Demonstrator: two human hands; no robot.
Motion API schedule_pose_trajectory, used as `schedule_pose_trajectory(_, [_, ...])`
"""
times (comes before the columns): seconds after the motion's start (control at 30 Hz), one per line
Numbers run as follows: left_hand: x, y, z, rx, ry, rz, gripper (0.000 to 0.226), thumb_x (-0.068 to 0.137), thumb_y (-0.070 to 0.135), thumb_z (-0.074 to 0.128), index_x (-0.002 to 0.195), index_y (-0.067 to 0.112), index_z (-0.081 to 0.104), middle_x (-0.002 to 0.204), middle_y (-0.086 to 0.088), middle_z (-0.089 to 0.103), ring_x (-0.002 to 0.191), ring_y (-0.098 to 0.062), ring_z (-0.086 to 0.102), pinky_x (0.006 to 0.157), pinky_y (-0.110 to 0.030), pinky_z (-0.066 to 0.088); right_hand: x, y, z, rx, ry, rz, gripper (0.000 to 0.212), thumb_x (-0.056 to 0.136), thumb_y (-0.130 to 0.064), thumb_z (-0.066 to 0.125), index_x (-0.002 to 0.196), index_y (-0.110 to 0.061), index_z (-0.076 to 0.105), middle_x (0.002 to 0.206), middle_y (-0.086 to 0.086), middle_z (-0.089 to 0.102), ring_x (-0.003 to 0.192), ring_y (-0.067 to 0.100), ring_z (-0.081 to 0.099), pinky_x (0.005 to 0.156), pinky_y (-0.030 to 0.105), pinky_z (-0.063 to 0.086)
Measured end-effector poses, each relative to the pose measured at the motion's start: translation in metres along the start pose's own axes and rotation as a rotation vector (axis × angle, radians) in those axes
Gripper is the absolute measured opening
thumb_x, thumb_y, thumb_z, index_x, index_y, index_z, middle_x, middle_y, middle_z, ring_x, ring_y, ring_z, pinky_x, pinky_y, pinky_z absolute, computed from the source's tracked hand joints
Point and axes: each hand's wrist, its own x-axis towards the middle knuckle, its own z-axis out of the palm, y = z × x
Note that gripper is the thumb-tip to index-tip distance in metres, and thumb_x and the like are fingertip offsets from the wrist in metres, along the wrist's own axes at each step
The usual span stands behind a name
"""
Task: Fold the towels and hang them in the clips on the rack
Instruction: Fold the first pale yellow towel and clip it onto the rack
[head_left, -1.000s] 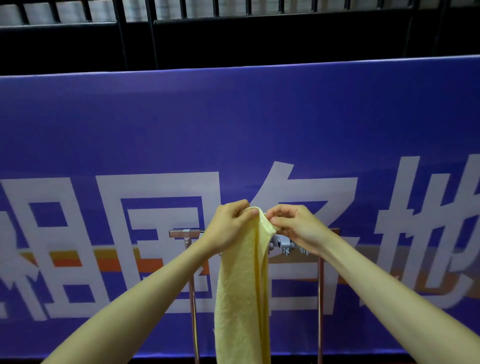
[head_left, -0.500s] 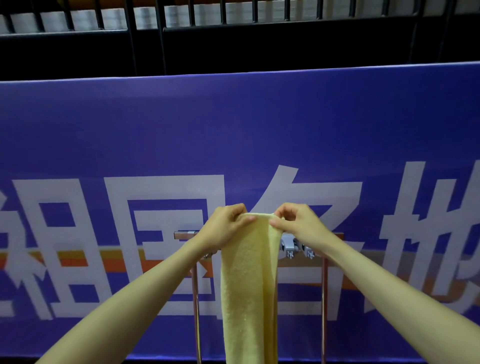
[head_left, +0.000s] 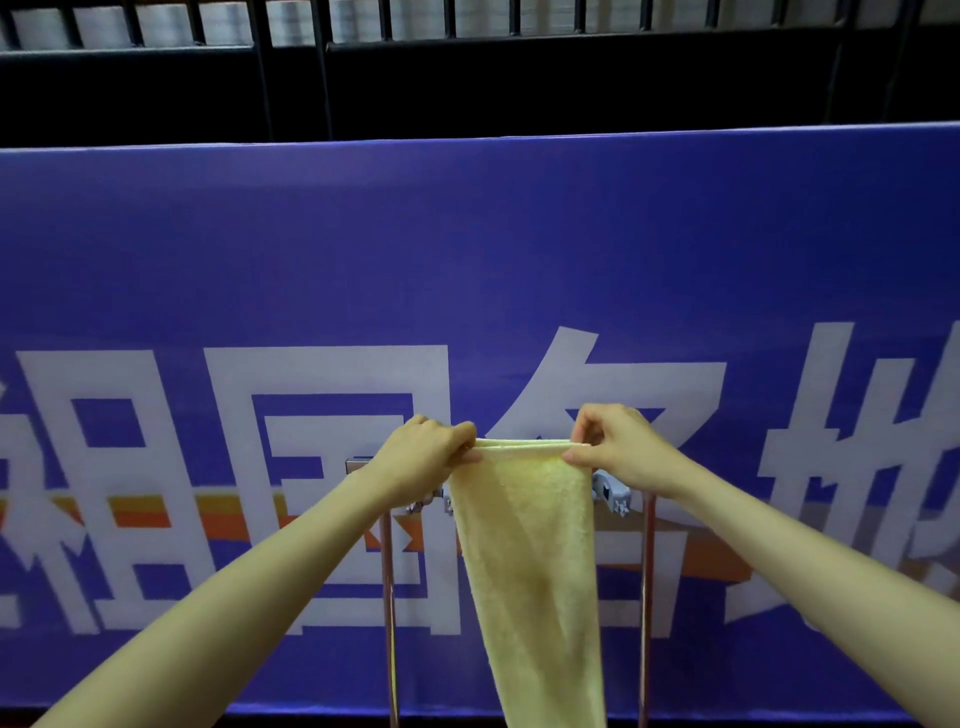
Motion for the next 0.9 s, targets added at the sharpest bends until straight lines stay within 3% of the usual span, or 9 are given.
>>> schedule_pose_trajectory(0.07, [0.003, 0.002, -0.002, 0.018, 0.045, -0.041, 0.037, 0.097, 0.045, 0.034, 0.101, 0.013, 0.052, 0.085, -0.004, 0.065, 0.076, -0.021, 0.060, 0.070, -0.021, 0.032, 0.000, 0.002, -0.001, 0.061, 0.036, -0.007, 0.017, 0.080, -0.012, 0.071, 0.081, -0.012, 0.054, 0.076, 0.002, 0.061, 0.063, 0.011, 0.054, 0.063, 0.031, 0.049])
schedule_pose_trajectory(0.2, [0.006, 0.007, -0.003, 0.068, 0.084, -0.107, 0.034, 0.097, 0.045, 0.036, 0.097, 0.014, 0.049, 0.086, -0.002, 0.063, 0.077, -0.020, 0.060, 0.071, -0.020, 0.030, -0.003, 0.005, 0.001, 0.179, 0.127, -0.028, 0.024, 0.079, -0.003, 0.069, 0.082, -0.013, 0.048, 0.075, 0.013, 0.058, 0.064, 0.017, 0.055, 0.065, 0.037, 0.055])
schedule_pose_trajectory(0.37, [0.010, 0.009, 0.001, -0.108, 0.084, -0.183, 0.023, 0.097, 0.041, 0.043, 0.089, 0.020, 0.041, 0.083, 0.002, 0.057, 0.072, -0.012, 0.053, 0.064, -0.019, 0.035, -0.004, 0.011, 0.010, 0.240, 0.220, -0.023, 0.030, 0.076, -0.004, 0.072, 0.079, -0.021, 0.047, 0.077, 0.009, 0.060, 0.068, 0.014, 0.053, 0.068, 0.038, 0.050])
schedule_pose_trajectory(0.47, [0.011, 0.009, 0.000, -0.088, 0.107, -0.187, 0.026, 0.097, 0.043, 0.042, 0.092, 0.018, 0.047, 0.083, 0.001, 0.060, 0.072, -0.014, 0.057, 0.064, -0.021, 0.042, -0.003, 0.011, 0.011, 0.285, 0.240, -0.022, 0.024, 0.076, -0.004, 0.073, 0.082, -0.019, 0.055, 0.079, 0.005, 0.064, 0.070, 0.016, 0.058, 0.070, 0.036, 0.053])
schedule_pose_trajectory(0.6, [0.011, 0.010, -0.005, 0.037, 0.113, -0.141, 0.032, 0.099, 0.043, 0.036, 0.102, 0.015, 0.051, 0.086, -0.003, 0.063, 0.076, -0.017, 0.061, 0.070, -0.023, 0.045, -0.003, 0.011, 0.012, 0.280, 0.232, -0.024, 0.010, 0.078, -0.007, 0.073, 0.078, -0.015, 0.067, 0.075, 0.007, 0.069, 0.074, 0.026, 0.066, 0.073, 0.043, 0.056])
schedule_pose_trajectory(0.77, [0.009, 0.010, -0.008, 0.017, 0.122, -0.156, 0.030, 0.099, 0.039, 0.040, 0.097, 0.015, 0.058, 0.082, -0.001, 0.062, 0.073, -0.016, 0.061, 0.068, -0.029, 0.052, -0.001, 0.010, 0.011, 0.321, 0.231, 0.066, 0.006, 0.077, -0.015, 0.077, 0.078, -0.014, 0.071, 0.075, 0.003, 0.072, 0.079, 0.023, 0.070, 0.080, 0.041, 0.058])
schedule_pose_trajectory(0.9, [0.009, 0.012, -0.008, -0.063, 0.149, -0.190, 0.029, 0.096, 0.039, 0.049, 0.094, 0.015, 0.065, 0.089, 0.000, 0.063, 0.076, -0.014, 0.059, 0.063, -0.025, 0.048, 0.000, 0.007, 0.011, 0.325, 0.221, 0.119, 0.006, 0.077, -0.010, 0.076, 0.076, -0.012, 0.071, 0.075, 0.003, 0.072, 0.079, 0.021, 0.070, 0.081, 0.040, 0.057])
